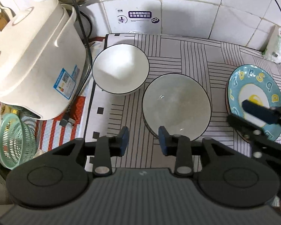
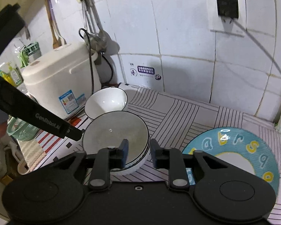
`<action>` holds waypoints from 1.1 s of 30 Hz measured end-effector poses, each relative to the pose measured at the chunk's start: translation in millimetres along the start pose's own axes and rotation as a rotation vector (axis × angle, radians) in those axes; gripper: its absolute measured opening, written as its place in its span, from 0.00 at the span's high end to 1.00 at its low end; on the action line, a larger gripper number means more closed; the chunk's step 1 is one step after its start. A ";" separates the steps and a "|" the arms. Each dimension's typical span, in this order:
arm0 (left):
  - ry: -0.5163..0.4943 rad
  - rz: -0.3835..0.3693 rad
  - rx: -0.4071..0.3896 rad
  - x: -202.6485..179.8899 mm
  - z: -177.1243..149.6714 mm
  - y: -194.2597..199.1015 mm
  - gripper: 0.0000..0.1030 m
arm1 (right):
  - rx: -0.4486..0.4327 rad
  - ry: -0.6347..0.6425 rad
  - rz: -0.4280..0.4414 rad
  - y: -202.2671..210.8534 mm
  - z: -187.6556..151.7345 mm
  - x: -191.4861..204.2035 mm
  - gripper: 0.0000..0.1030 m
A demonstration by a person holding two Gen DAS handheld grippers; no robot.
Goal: Organize plates and bowls
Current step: 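Lower the bowl into the large white bowl and open both grippers, then grasp the rim of the white bowl beside the rice cooker with both grippers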
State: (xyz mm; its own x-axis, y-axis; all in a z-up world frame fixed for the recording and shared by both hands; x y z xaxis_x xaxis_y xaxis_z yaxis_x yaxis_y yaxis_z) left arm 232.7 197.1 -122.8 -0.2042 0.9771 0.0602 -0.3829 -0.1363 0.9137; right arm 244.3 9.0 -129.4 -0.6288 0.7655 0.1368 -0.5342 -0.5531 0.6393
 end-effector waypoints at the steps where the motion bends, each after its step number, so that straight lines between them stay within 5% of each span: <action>1: 0.000 -0.004 -0.003 1.7 -1.4 2.0 0.66 | -0.007 0.011 -0.003 5.6 1.2 2.2 0.66; 17: -0.008 -0.003 -0.105 34.2 -13.9 44.1 0.46 | -0.086 0.222 0.080 50.1 26.9 43.1 0.31; 25: 0.015 0.014 -0.097 48.9 3.5 26.4 0.36 | -0.122 0.303 0.100 24.7 42.9 38.0 0.21; 33: 0.124 -0.023 -0.066 69.6 27.9 -22.0 0.35 | -0.052 0.224 0.159 -43.7 55.6 22.1 0.21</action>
State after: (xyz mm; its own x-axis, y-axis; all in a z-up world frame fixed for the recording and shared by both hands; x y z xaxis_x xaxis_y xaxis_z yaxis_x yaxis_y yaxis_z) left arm 252.0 272.7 -127.5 -0.3033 0.9528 -0.0142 -0.4465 -0.1290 0.8855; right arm 285.2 68.4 -112.2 -0.8128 0.5797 0.0579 -0.4440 -0.6809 0.5825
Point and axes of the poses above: each gripper's, at about its wrist camera, not at the fingertips, and y roughly against the way its jaws point, x to its left, z to its top, the point moved 1 cm from there along -y, roughly the way its jaws point
